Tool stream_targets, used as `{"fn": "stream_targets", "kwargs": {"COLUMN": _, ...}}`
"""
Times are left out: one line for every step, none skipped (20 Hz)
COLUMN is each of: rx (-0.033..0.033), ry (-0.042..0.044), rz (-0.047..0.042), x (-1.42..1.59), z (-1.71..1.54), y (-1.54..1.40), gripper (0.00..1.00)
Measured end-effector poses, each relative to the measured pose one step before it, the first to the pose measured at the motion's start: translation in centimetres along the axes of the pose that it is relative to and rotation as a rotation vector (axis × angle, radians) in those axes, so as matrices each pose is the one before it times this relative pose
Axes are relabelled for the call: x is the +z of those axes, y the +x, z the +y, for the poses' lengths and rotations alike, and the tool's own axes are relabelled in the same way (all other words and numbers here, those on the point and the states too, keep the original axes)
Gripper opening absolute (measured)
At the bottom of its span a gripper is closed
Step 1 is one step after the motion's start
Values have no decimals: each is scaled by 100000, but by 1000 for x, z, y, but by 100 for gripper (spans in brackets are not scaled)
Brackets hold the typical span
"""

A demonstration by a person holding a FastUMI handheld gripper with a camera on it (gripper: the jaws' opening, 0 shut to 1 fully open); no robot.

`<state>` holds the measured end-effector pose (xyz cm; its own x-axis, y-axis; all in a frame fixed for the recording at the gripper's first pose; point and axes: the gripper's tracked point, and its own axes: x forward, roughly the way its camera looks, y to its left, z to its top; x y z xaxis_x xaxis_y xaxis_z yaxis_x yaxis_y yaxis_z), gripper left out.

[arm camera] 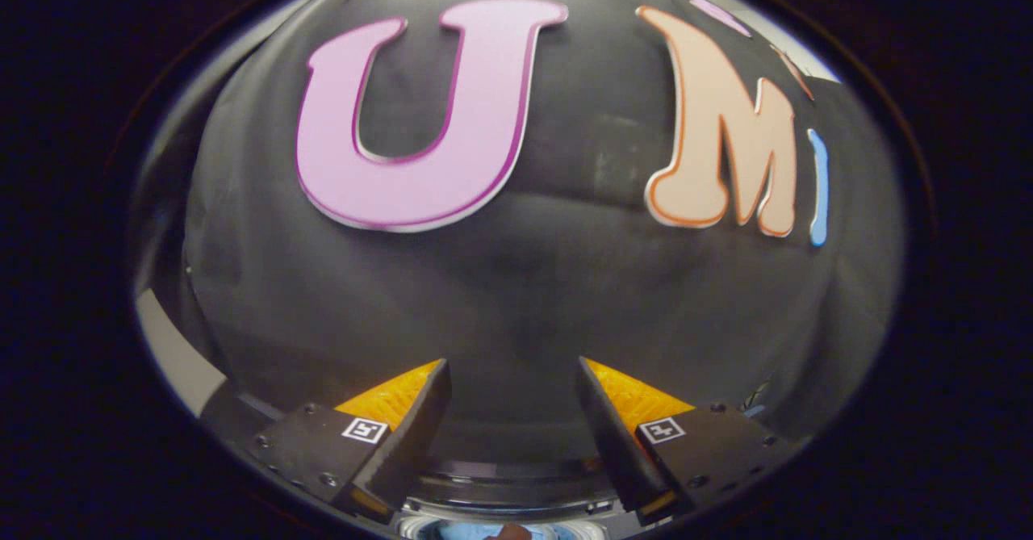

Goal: Put the clothes into the washing machine and then close the washing machine lid.

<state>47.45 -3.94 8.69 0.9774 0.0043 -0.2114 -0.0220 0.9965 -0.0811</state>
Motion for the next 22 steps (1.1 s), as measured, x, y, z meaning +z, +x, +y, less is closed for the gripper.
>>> {"fn": "stream_targets", "kwargs": {"rx": -975, "ry": 3100, "rz": 382, "x": 34, "z": -377, "y": 201, "gripper": 96}}
{"fn": "stream_targets", "kwargs": {"rx": -216, "ry": 5980, "rz": 1765, "x": -27, "z": -445, "y": -516, "gripper": 96}}
{"fn": "stream_targets", "kwargs": {"rx": -979, "ry": 1003, "rz": -2075, "x": 451, "z": 362, "y": -230, "gripper": 98}}
{"fn": "stream_targets", "kwargs": {"rx": -225, "ry": -156, "rz": 1770, "x": -294, "z": -367, "y": 535, "gripper": 97}}
{"fn": "stream_targets", "kwargs": {"rx": -279, "ry": 499, "rz": 754, "x": -89, "z": 32, "y": -330, "gripper": 96}}
{"fn": "stream_targets", "kwargs": {"rx": -138, "ry": -798, "rz": 2854, "x": -738, "z": -105, "y": 333, "gripper": 97}}
{"fn": "stream_targets", "kwargs": {"rx": -260, "ry": -246, "rz": 1125, "x": -144, "z": -4, "y": -224, "gripper": 97}}
{"fn": "stream_targets", "kwargs": {"rx": -233, "ry": -371, "rz": 1147, "x": -183, "z": -18, "y": -154, "gripper": 97}}
{"fn": "stream_targets", "kwargs": {"rx": -236, "ry": -64, "rz": -191, "x": 5, "z": -108, "y": -104, "gripper": 97}}
{"fn": "stream_targets", "kwargs": {"rx": 153, "ry": -265, "rz": -240, "x": -124, "z": 57, "y": -56, "gripper": 97}}
{"fn": "stream_targets", "kwargs": {"rx": 133, "ry": 113, "rz": -680, "x": 6, "z": -57, "y": -138, "gripper": 97}}
{"fn": "stream_targets", "kwargs": {"rx": 97, "ry": 160, "rz": -1484, "x": -155, "z": -29, "y": -817, "gripper": 97}}
{"fn": "stream_targets", "kwargs": {"rx": 201, "ry": 24, "rz": -947, "x": -64, "z": -63, "y": -848, "gripper": 98}}
{"fn": "stream_targets", "kwargs": {"rx": 16, "ry": 5, "rz": -396, "x": 79, "z": 61, "y": 129, "gripper": 98}}
{"fn": "stream_targets", "kwargs": {"rx": -81, "ry": -66, "rz": -155, "x": 20, "z": -48, "y": 25, "gripper": 98}}
{"fn": "stream_targets", "kwargs": {"rx": -130, "ry": 55, "rz": -869, "x": -142, "z": -43, "y": -199, "gripper": 98}}
{"fn": "stream_targets", "kwargs": {"rx": -117, "ry": 209, "rz": -1456, "x": 89, "z": -21, "y": -142, "gripper": 98}}
{"fn": "stream_targets", "kwargs": {"rx": -249, "ry": 274, "rz": -1365, "x": 150, "z": 36, "y": -69, "gripper": 98}}
{"fn": "stream_targets", "kwargs": {"rx": -205, "ry": -29, "rz": -525, "x": 14, "z": -56, "y": 50, "gripper": 98}}
{"fn": "stream_targets", "kwargs": {"rx": -392, "ry": 89, "rz": -182, "x": -6, "z": -63, "y": 8, "gripper": 98}}
{"fn": "stream_targets", "kwargs": {"rx": -1226, "ry": 303, "rz": -257, "x": 72, "z": -141, "y": -28, "gripper": 98}}
{"fn": "stream_targets", "kwargs": {"rx": -1442, "ry": 219, "rz": -53, "x": -87, "z": -14, "y": 3, "gripper": 98}}
